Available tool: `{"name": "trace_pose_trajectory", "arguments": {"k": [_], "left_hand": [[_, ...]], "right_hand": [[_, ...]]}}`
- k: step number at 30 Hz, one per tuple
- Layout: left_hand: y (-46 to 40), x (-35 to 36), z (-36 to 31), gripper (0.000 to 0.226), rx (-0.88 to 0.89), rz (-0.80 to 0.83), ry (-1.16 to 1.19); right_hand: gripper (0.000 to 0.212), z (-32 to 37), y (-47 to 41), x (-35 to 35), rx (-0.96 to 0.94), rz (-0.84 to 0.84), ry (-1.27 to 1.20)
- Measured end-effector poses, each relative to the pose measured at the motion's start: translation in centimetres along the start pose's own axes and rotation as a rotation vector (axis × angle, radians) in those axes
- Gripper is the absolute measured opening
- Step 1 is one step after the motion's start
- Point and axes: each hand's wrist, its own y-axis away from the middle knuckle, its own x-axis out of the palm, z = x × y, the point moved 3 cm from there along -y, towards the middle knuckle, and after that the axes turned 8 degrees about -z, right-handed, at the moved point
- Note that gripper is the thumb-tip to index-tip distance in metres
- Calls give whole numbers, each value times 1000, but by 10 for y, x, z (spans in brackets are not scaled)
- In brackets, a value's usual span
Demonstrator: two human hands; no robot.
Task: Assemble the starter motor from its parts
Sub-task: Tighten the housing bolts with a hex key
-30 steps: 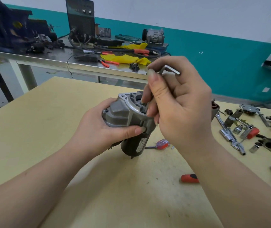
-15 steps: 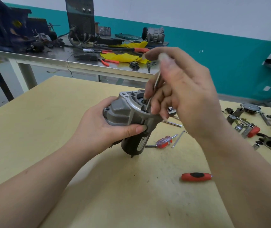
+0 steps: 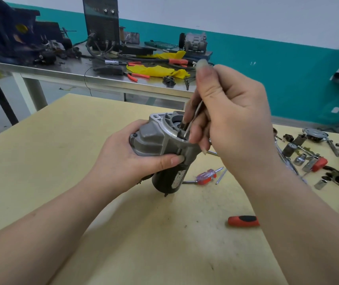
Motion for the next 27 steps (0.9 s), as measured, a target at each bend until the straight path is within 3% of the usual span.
{"name": "trace_pose_trajectory", "arguments": {"k": [5, 9, 12, 15, 23, 25, 27], "left_hand": [[1, 0, 2, 66, 5, -21, 8], [2, -1, 0, 66, -11, -18, 13], [2, 1, -1, 68, -23, -6, -3], [2, 1, -2, 68, -18, -8, -13], [8, 3, -1, 63, 29, -62, -15], [8, 3, -1, 63, 25, -65, -22], [6, 2, -1, 64, 0, -58, -11]], "right_hand": [[48, 2, 9, 7, -62, -186, 192], [45, 3, 8, 8, -65, -177, 198], [30, 4, 2, 4, -90, -123, 196], [32, 5, -5, 1, -108, -91, 199], [32, 3, -2, 9, -224, -285, 627], [33, 3, -3, 6, -219, -200, 497], [31, 5, -6, 1, -114, 12, 209]]}}
